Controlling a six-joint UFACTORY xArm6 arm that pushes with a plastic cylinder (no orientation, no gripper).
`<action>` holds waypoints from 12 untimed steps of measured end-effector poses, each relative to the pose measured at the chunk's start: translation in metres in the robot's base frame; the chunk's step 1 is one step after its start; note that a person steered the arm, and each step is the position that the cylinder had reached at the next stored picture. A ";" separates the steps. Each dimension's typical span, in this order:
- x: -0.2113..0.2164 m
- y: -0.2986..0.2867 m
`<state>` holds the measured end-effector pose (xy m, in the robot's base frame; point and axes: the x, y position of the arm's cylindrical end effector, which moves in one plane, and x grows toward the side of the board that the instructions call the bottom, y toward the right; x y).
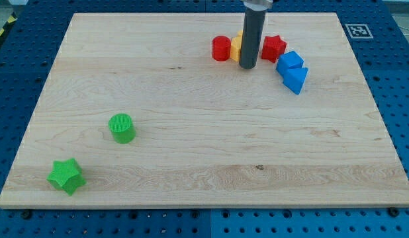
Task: Move red circle parallel to green circle
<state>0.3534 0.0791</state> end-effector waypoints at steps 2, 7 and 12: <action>-0.018 -0.007; 0.075 -0.022; -0.108 -0.059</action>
<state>0.2449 0.0205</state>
